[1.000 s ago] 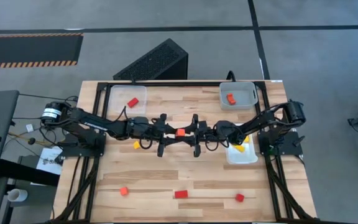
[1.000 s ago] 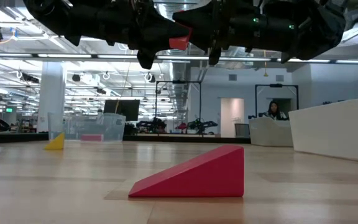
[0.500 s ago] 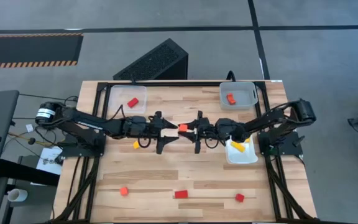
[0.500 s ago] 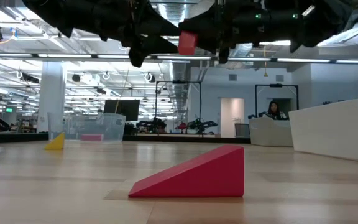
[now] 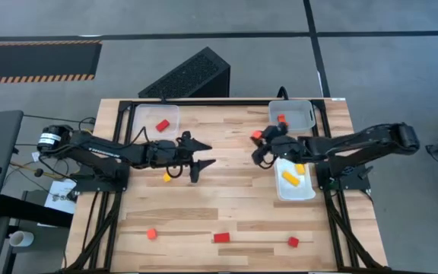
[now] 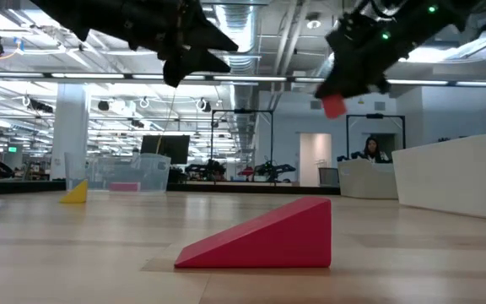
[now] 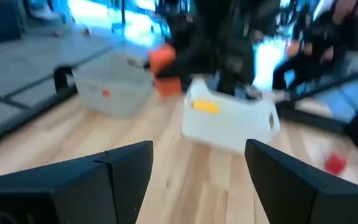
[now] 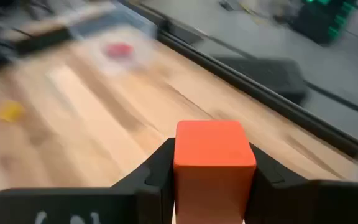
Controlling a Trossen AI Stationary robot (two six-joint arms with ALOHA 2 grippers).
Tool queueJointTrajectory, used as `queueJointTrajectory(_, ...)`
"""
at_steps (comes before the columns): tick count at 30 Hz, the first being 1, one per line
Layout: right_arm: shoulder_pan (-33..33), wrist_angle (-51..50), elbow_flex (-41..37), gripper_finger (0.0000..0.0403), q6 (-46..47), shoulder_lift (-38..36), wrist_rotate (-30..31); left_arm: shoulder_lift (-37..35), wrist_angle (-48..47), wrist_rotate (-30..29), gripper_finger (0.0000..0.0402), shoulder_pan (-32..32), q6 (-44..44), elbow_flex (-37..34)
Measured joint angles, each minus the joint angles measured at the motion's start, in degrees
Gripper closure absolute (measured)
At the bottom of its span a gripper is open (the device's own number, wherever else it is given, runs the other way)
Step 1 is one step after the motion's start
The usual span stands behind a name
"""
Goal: Sort & place blocks by color
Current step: Put the top orange block into the gray bin
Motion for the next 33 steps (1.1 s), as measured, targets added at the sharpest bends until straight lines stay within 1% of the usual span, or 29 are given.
queueJointTrajectory(3,-2.54,-9.99,0.00,0.0257,3.76,-3.30,1.92,-0.30,3.16,-0.27,0.0159,0.63,0.17,0.02)
queueJointTrajectory(6,-6.30,-18.03,0.00,0.0253,6.11,-6.15,1.97,-0.28,3.62,-0.16,0.0159,0.95,0.45,0.02)
queueJointTrajectory(9,-11.54,-23.21,0.00,0.0260,6.59,-7.98,1.85,-0.25,5.23,-1.00,0.0159,1.40,0.42,0.02)
queueJointTrajectory(11,-15.93,-25.34,0.00,0.0265,6.59,-8.59,1.79,-0.22,8.39,-1.32,0.0159,2.03,-0.20,0.02)
queueJointTrajectory(13,-20.38,-25.85,0.00,0.0265,6.23,-8.70,0.96,-0.22,11.85,-1.15,0.0159,2.81,-0.34,0.03)
queueJointTrajectory(15,-24.67,-26.44,0.00,0.0259,4.69,-8.63,-1.57,-0.22,12.72,0.00,0.0159,3.46,-0.36,0.52)
queueJointTrajectory(19,-32.45,-26.17,0.00,0.0241,1.26,-7.19,-6.71,-0.22,9.01,1.17,0.0159,3.95,0.58,1.42)
queueJointTrajectory(22,-37.55,-25.98,0.00,0.0237,-0.87,-5.96,-9.53,-0.19,5.15,1.07,0.0159,3.95,0.64,1.42)
queueJointTrajectory(28,-45.05,-24.64,0.00,0.0247,-3.15,-1.33,-16.90,-0.19,3.66,0.18,0.0159,3.95,0.64,1.42)
queueJointTrajectory(30,-46.53,-23.66,0.00,0.0246,-3.45,0.69,-18.81,-0.19,3.54,0.15,0.0159,3.95,0.64,1.42)
queueJointTrajectory(33,-47.86,-21.71,0.00,0.0235,-4.22,3.66,-20.12,-0.19,3.57,0.12,0.0159,3.95,0.64,1.41)
